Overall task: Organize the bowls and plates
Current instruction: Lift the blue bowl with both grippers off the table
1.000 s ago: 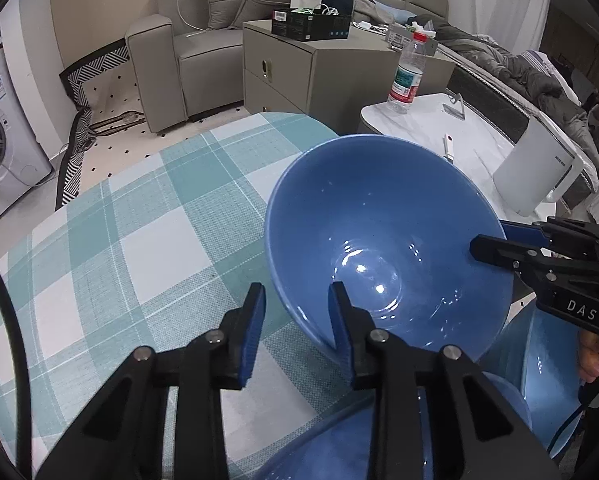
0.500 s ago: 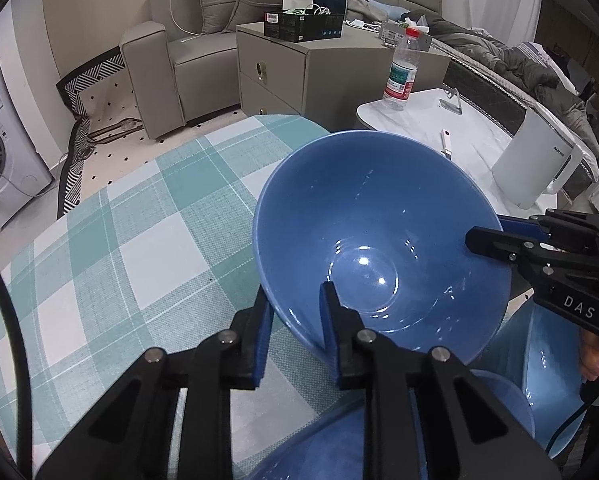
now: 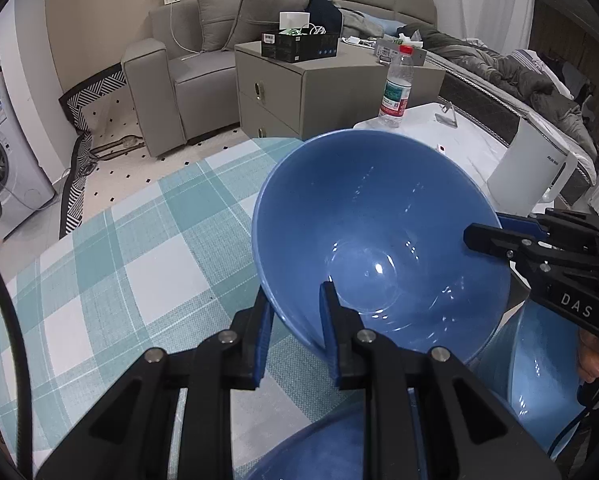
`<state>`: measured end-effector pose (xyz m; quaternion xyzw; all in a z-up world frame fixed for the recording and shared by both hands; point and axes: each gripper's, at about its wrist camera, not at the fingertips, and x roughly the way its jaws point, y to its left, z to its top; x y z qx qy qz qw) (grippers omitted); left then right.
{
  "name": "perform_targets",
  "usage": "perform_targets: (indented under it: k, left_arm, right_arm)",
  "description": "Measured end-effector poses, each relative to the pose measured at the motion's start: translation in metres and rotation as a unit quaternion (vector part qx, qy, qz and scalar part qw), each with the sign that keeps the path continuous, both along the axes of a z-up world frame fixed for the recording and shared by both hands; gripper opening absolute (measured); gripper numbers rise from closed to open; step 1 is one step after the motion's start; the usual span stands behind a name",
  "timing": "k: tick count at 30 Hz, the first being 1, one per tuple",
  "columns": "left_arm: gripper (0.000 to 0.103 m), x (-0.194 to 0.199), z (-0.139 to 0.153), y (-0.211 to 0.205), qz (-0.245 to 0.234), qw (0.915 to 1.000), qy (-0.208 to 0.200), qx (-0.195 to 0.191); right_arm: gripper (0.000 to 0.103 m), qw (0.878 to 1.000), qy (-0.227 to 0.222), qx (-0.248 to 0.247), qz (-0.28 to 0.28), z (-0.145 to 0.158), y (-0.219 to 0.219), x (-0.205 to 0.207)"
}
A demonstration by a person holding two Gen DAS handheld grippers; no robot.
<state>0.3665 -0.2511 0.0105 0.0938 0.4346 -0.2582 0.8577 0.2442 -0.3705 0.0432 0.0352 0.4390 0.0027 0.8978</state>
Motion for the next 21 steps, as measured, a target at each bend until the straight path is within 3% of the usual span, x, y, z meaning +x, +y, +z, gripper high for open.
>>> perform_targets:
  k: [21]
  left_arm:
    - [0.021,-0.022,0.039,0.006,0.0,0.9987,-0.043,-0.028]
  right_arm:
    - [0.021,0.999,-0.046,-0.027,-0.005,0.048,0.011,-0.028]
